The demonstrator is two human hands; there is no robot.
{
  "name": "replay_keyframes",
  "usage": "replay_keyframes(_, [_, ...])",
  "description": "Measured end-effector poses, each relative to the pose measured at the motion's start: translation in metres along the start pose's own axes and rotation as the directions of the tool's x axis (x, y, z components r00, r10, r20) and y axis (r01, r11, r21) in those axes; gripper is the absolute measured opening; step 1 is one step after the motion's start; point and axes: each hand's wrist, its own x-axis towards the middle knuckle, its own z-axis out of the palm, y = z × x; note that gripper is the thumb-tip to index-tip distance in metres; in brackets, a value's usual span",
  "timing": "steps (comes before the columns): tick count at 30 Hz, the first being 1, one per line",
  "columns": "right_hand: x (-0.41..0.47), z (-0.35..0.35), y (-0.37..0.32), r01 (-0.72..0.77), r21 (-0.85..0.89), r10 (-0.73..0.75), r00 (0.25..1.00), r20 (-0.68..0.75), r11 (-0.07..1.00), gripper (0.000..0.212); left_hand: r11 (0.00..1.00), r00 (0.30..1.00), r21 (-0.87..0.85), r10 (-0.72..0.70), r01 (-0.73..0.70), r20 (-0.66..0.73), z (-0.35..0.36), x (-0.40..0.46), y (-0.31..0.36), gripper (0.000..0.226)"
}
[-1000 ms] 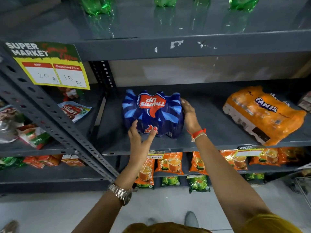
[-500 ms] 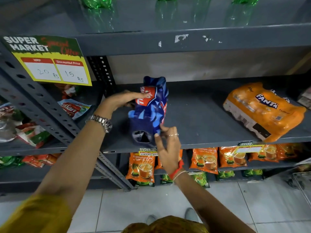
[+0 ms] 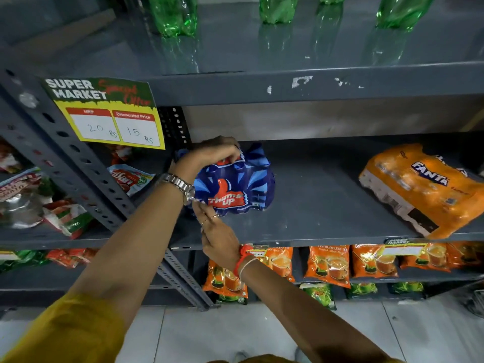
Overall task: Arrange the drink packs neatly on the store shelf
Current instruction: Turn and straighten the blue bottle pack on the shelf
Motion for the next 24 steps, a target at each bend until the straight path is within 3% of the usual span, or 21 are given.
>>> replay_keyframes(3, [-0.004, -0.003, 0.010, -0.009, 0.044, 0.009, 1.000, 0.010, 0.999, 0.079, 0.995, 0.997, -0.056, 0.076, -0.078, -0.024, 0.005, 0.000, -0.007, 0.032])
replay_keyframes(4, [-0.008, -0.008, 0.013, -0.049, 0.079, 0.052, 0.998, -0.040, 0.996, 0.078, 0.989, 0.990, -0.081, 0.120, -0.125, -0.071, 0.006, 0.000, -0.013, 0.036])
replay_keyframes(6, [-0.018, -0.023, 0.020, -0.130, 0.256, 0.205, 0.934, -0.294, 0.958, 0.065, 0.964, 0.945, -0.155, 0.166, -0.216, -0.282, 0.011, -0.008, -0.027, 0.045])
replay_keyframes(7, [-0.022, -0.032, 0.025, -0.127, 0.369, 0.294, 0.848, -0.441, 0.921, 0.055, 0.948, 0.891, -0.191, 0.152, -0.254, -0.428, 0.015, -0.016, -0.036, 0.047])
replay_keyframes(9, [-0.025, -0.053, 0.038, -0.092, 0.537, 0.458, 0.652, -0.604, 0.838, 0.038, 0.929, 0.708, -0.220, 0.060, -0.297, -0.703, 0.026, -0.038, -0.055, 0.045])
replay_keyframes(10, [-0.023, -0.064, 0.045, -0.099, 0.583, 0.515, 0.602, -0.610, 0.806, 0.031, 0.911, 0.625, -0.254, 0.006, -0.326, -0.781, 0.034, -0.048, -0.064, 0.045])
replay_keyframes(11, [-0.021, -0.074, 0.050, -0.130, 0.606, 0.548, 0.600, -0.582, 0.785, 0.029, 0.871, 0.588, -0.328, -0.056, -0.366, -0.807, 0.041, -0.055, -0.073, 0.047])
replay_keyframes(13, [-0.016, -0.086, 0.060, -0.207, 0.614, 0.561, 0.684, -0.466, 0.762, 0.042, 0.720, 0.654, -0.583, -0.239, -0.376, -0.718, 0.056, -0.061, -0.086, 0.057])
replay_keyframes(15, [-0.014, -0.088, 0.064, -0.214, 0.679, 0.552, 0.766, -0.330, 0.702, 0.043, 0.546, 0.746, -0.807, -0.437, -0.223, -0.502, 0.070, -0.055, -0.094, 0.068])
replay_keyframes(16, [-0.014, -0.088, 0.064, -0.200, 0.702, 0.539, 0.787, -0.300, 0.684, 0.040, 0.509, 0.763, -0.848, -0.489, -0.144, -0.423, 0.075, -0.053, -0.097, 0.072])
replay_keyframes(24, [-0.019, -0.085, 0.061, -0.173, 0.692, 0.511, 0.799, -0.317, 0.700, 0.031, 0.615, 0.826, -0.775, -0.353, -0.148, -0.439, 0.078, -0.057, -0.122, 0.071])
